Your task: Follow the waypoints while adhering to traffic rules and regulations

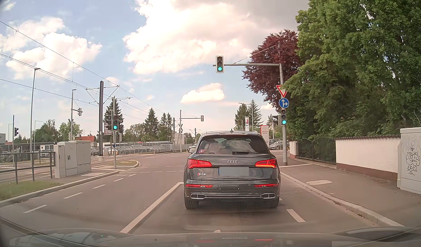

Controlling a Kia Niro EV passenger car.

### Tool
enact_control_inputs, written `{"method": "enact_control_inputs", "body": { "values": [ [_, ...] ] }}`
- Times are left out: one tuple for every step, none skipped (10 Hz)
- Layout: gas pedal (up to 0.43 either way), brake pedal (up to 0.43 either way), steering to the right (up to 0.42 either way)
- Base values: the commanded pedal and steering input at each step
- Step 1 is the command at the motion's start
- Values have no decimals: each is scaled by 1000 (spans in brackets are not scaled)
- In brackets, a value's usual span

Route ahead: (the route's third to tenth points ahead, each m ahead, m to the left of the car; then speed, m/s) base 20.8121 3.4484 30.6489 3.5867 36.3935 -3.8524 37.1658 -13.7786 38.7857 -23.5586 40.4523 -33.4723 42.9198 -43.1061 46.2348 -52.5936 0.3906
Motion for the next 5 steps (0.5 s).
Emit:
{"method": "enact_control_inputs", "body": {
  "values": [
    [0,140,-5],
    [0,98,-8],
    [0,24,-12],
    [0,24,-14],
    [0,24,-14]
  ]
}}
